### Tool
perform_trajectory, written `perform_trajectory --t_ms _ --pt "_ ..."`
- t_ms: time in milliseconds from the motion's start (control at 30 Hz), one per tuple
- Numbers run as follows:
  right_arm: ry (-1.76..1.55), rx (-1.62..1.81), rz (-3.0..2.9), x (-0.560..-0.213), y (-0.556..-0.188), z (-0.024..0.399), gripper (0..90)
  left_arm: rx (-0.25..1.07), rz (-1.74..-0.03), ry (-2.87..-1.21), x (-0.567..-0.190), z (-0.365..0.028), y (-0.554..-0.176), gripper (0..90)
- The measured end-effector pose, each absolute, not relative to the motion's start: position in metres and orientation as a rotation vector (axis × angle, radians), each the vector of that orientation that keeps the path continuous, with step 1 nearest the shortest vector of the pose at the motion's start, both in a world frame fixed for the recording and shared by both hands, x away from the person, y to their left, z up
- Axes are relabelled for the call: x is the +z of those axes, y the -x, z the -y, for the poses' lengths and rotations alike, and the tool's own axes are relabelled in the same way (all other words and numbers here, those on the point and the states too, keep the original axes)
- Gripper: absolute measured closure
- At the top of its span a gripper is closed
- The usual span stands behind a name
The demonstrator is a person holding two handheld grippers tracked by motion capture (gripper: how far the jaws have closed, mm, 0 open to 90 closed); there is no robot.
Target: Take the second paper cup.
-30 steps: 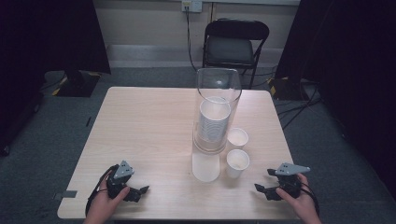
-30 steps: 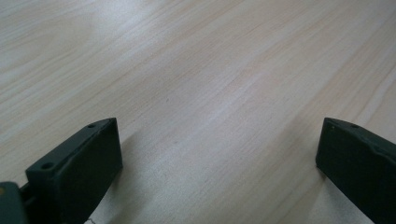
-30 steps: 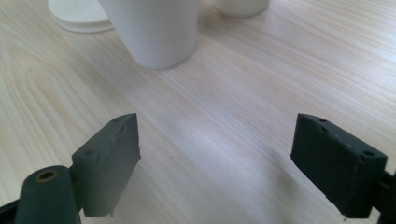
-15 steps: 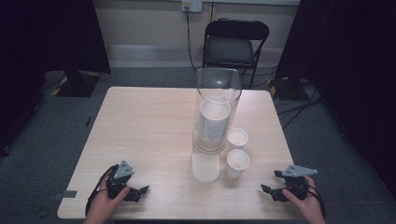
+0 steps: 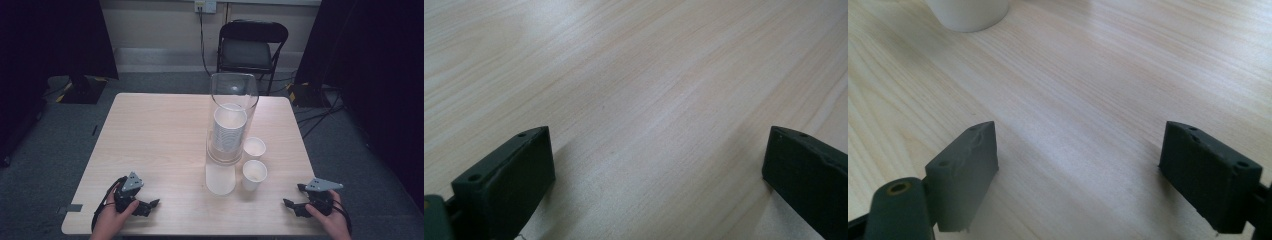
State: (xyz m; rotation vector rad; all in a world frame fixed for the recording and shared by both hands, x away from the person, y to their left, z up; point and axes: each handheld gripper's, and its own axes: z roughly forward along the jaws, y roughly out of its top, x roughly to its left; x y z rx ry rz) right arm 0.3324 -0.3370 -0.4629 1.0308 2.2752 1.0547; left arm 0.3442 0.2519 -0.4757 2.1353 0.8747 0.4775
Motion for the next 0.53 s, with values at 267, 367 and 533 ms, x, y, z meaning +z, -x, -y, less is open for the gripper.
perform_trajectory --t_ms 267,367,533 --pt "-1.015 1.035 -2.272 -0.4636 -0.3332 0.3377 14.0 0.477 -0.875 -2.135 -0.4757 -0.2519 -0.3441 0.0" --pt "-1.011 1.033 -2.274 -0.4638 -0.3340 0.3377 13.5 0.478 -0.875 -2.135 -0.4757 -0.2519 -0.3441 0.0" --pt "-1.013 1.033 -2.273 -0.4639 -0.3338 0.3375 13.5 0.478 -0.875 -2.135 -0.4757 -0.2519 -0.3441 0.0"
